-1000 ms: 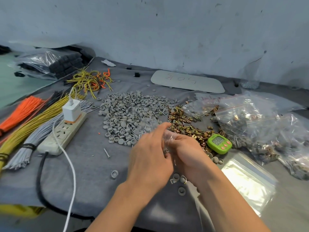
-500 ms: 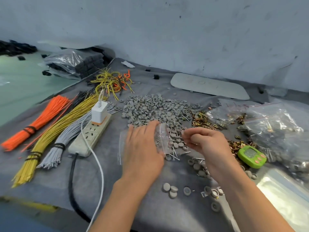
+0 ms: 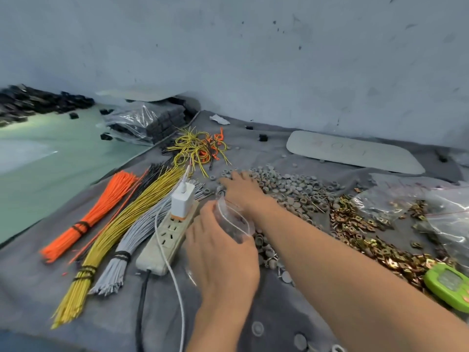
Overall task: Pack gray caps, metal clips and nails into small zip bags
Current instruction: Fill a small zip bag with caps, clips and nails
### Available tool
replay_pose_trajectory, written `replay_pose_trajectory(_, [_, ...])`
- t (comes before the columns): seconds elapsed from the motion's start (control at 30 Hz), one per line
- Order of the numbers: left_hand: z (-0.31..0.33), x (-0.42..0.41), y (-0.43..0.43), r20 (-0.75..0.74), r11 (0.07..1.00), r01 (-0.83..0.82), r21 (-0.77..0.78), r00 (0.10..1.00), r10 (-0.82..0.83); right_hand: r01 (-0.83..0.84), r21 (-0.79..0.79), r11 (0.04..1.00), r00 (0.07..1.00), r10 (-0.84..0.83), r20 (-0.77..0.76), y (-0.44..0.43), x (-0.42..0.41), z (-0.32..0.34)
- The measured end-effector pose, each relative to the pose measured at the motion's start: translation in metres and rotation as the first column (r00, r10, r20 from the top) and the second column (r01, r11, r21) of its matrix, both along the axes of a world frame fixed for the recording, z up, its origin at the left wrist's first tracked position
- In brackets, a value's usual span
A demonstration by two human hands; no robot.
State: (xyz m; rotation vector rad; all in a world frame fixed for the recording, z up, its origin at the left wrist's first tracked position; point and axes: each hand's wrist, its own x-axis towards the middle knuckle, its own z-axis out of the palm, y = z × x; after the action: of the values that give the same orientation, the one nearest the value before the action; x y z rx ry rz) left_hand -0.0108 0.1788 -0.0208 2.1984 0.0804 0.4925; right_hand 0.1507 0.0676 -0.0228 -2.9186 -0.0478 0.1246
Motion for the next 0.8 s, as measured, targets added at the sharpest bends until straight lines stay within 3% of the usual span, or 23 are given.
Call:
replay_pose_trajectory(0.2, [-0.006, 0.024, -0.001, -0.063, 0.993, 0.078, 0.089, 0.995, -0.073, 0.044, -0.033, 0.999, 0.999, -0.044, -0.019, -0.012, 0.004, -0.009])
replay_pose_trajectory(0.5, [-0.02, 0.025, -0.014, -0.12, 0.959, 0.222, 0.174, 0.972, -0.203, 0.14, -0.139, 0.98, 0.99, -0.139, 0.013, -0.046, -0.104, -0.006])
replay_pose_trajectory(0.67, [-0.025, 0.025, -0.017, -0.147, 0.963, 0.26, 0.077, 0.958, -0.247, 0.179, -0.082, 0.98, 0.983, -0.182, -0.028, -0.063, -0.136, 0.009])
replay_pose_trajectory(0.8, [-0.025, 0.022, -0.026, -0.19, 0.938, 0.345, 0.023, 0.923, -0.334, 0.204, 0.186, 0.961, 0.975, -0.217, 0.048, -0.077, -0.166, 0.021])
